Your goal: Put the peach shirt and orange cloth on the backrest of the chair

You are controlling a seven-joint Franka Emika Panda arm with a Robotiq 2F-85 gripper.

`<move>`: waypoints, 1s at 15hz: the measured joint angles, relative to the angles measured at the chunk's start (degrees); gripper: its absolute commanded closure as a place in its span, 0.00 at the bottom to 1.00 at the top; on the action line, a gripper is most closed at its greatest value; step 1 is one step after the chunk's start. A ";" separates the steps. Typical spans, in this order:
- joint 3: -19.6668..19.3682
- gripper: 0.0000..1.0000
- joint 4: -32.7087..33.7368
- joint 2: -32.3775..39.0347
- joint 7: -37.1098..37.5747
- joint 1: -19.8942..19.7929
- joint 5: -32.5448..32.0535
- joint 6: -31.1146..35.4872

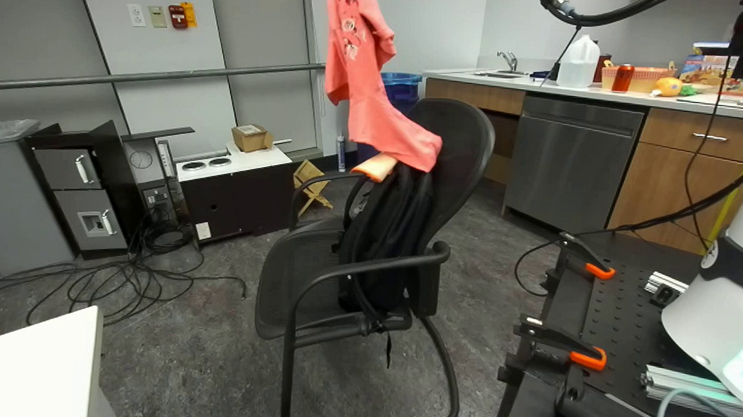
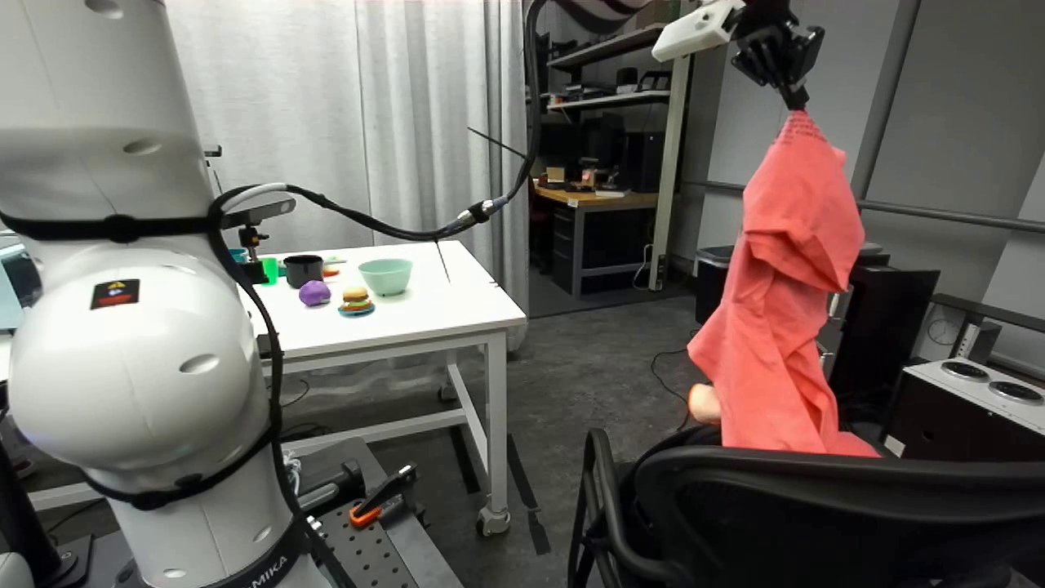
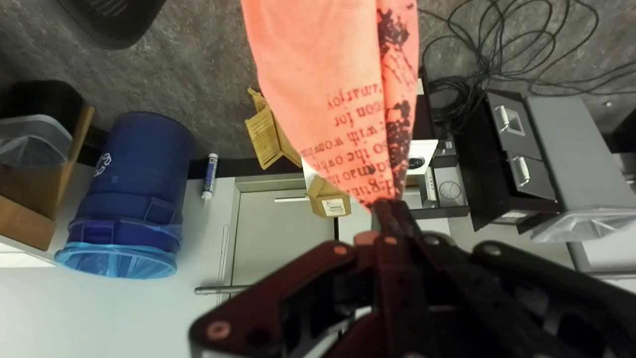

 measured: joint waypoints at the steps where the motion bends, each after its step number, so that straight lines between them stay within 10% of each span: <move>1: -0.03 1.00 1.06 0.10 0.00 -0.20 0.21 0.00; 15: -4.45 1.00 22.68 8.88 0.49 -4.37 0.24 2.56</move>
